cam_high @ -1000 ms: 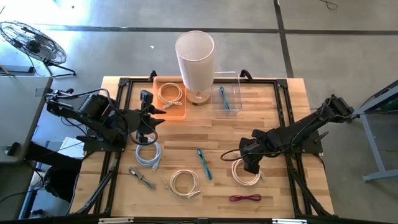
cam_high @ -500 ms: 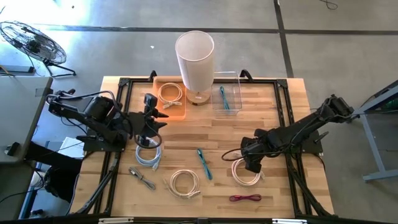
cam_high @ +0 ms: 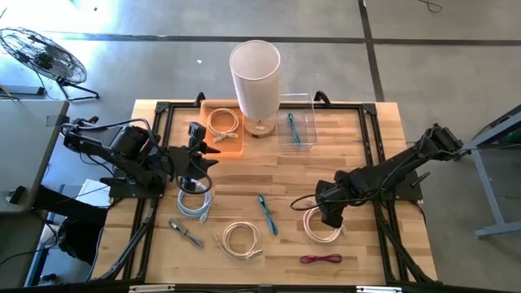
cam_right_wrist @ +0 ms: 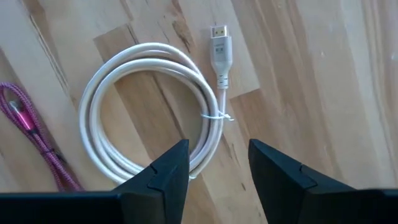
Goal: Pick & Place USB Port
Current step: Put the right white usb cable into the orange bin
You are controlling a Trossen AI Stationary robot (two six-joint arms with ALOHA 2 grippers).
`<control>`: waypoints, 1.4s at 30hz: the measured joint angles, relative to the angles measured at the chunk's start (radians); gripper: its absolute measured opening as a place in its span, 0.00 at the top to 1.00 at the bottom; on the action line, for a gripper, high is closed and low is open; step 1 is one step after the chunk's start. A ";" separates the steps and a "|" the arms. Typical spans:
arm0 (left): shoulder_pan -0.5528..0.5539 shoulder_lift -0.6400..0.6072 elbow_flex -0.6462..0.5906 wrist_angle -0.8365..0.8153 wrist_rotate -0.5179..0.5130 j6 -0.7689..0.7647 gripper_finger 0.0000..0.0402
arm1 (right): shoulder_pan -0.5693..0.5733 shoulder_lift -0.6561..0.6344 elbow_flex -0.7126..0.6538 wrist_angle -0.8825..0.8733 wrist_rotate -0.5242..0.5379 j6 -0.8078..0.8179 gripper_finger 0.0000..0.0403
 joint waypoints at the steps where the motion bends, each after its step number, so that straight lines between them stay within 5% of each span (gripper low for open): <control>1: 0.000 0.000 0.000 0.000 0.000 0.000 0.67 | 0.000 0.000 0.000 0.001 -0.004 0.014 0.61; 9: 0.000 0.000 0.000 -0.005 0.035 0.000 0.67 | 0.000 0.000 0.000 0.020 -0.100 0.188 0.61; 19: 0.000 0.000 0.000 -0.004 0.036 0.000 0.67 | -0.003 0.064 0.000 0.030 -0.061 0.457 0.61; 42: 0.000 0.000 0.000 -0.003 0.061 -0.021 0.67 | -0.025 0.417 0.004 0.097 -0.175 0.171 0.65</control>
